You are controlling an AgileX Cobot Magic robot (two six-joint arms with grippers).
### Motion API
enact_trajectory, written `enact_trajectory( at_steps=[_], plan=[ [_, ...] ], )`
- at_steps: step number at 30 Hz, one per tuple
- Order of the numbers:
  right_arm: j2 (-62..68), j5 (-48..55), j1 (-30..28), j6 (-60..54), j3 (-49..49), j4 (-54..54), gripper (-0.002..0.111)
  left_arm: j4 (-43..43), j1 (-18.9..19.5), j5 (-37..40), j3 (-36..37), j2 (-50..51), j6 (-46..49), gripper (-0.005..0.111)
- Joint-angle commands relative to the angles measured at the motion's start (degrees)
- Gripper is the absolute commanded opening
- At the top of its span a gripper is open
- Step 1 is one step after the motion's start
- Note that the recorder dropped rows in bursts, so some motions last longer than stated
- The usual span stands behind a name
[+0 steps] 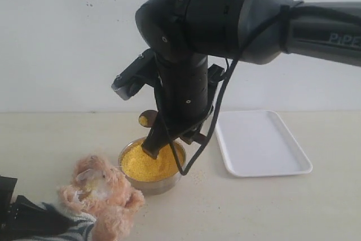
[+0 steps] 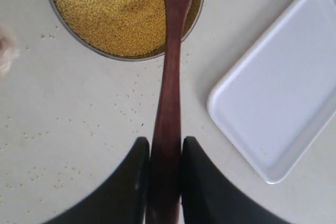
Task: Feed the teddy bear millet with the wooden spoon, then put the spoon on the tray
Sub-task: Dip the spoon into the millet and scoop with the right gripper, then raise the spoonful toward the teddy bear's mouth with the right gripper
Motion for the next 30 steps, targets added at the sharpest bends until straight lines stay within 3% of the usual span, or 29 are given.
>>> enact_trajectory(
  at_steps=[1,18,30],
  plan=[
    [-1.6,0.2,-0.2,-0.1,-0.4,0.6,0.000,-0.2,-0.1,1.9,0.2,-0.2,-0.8,0.004],
    [-3.5,0.2,-0.2,-2.3,0.2,9.1,0.000,-0.6,-0.1,1.9,0.2,-0.2,-0.8,0.004],
    [-15.2,0.2,0.0,-4.6,12.7,13.5,0.000,-4.7,-0.1,1.9,0.2,-0.2,0.5,0.004]
  ],
)
